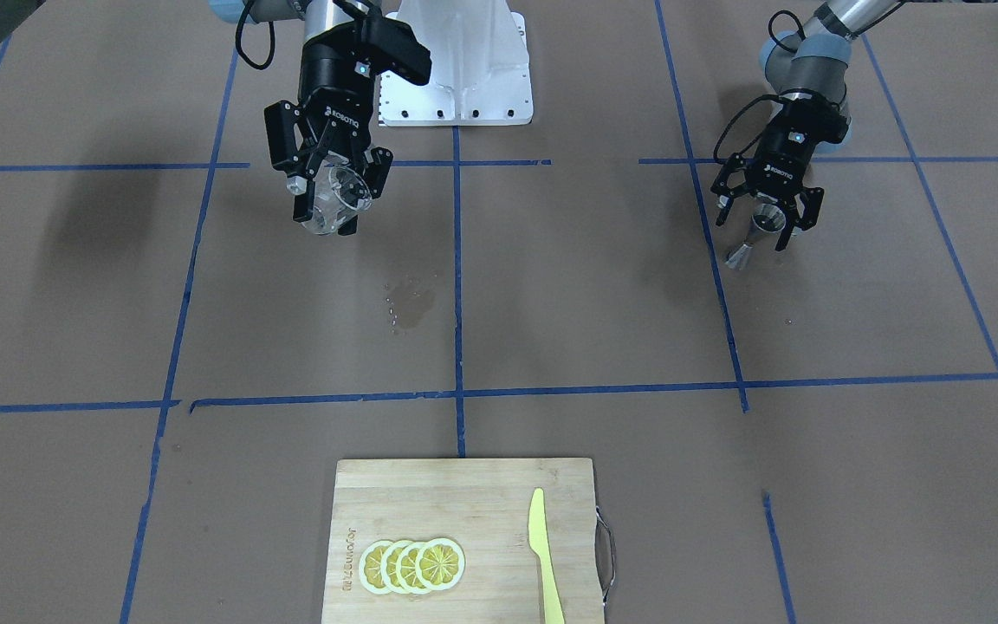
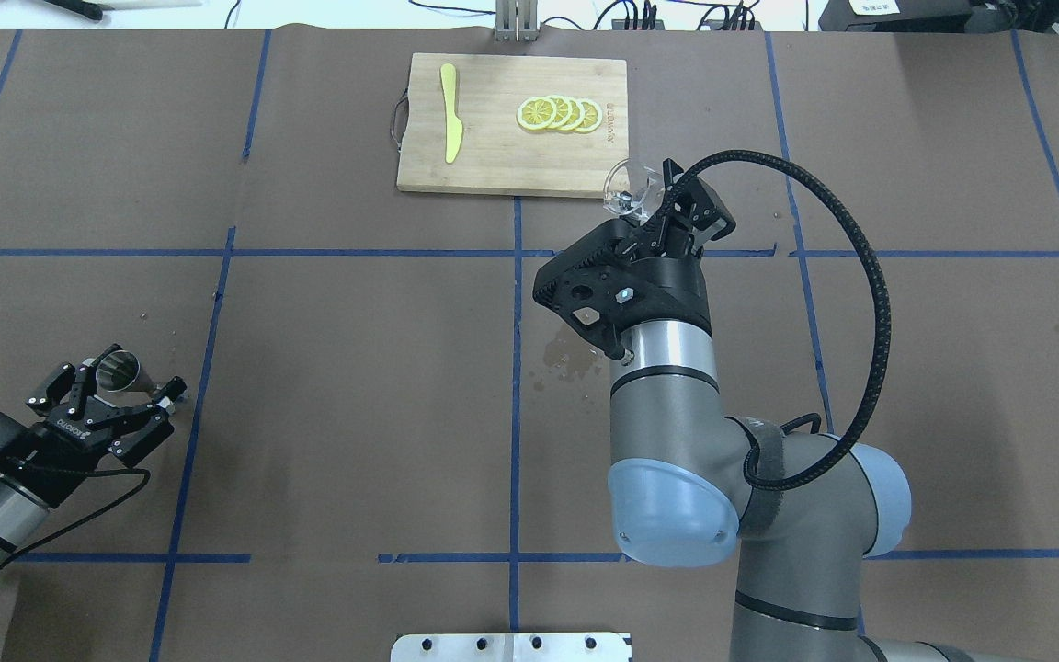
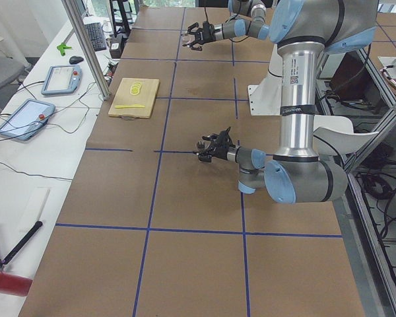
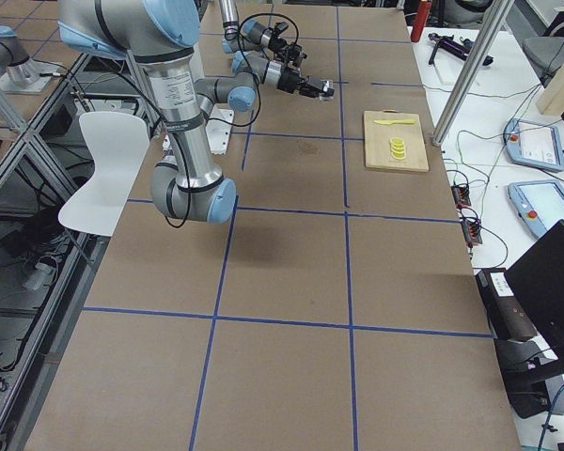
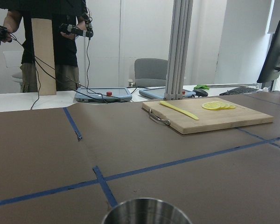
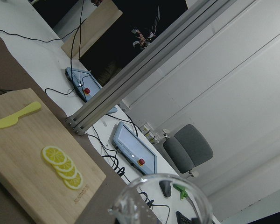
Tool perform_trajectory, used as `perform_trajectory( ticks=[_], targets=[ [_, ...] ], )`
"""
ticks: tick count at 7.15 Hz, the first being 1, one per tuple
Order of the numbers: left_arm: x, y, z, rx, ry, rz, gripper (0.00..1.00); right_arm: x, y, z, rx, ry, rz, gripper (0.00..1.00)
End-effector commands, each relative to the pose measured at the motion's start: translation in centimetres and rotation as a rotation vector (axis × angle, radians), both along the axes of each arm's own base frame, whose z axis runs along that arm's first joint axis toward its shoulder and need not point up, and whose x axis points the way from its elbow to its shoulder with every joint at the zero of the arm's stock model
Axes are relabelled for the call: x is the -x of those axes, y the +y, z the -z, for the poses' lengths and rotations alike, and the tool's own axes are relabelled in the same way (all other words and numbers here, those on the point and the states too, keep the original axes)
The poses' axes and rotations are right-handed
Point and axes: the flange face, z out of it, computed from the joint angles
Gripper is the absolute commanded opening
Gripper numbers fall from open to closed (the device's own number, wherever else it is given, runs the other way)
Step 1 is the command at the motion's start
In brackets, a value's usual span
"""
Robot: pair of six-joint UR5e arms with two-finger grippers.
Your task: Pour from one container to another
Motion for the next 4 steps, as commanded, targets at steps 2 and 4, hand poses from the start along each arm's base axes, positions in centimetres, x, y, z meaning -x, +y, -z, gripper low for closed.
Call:
perform_trajectory(
  ticks=[2,4],
  targets=[
    [1.2,-0.3,1.4,-0.053,0.001,0.026,1.0,0.0,0.1,0.1,-0.001,-0.002,0.001,0.0],
    [2.0,-1.3,1.4,-0.054,0.0,0.055,1.0,0.0,0.1,0.1,-0.001,-0.002,0.002,0.0]
  ],
)
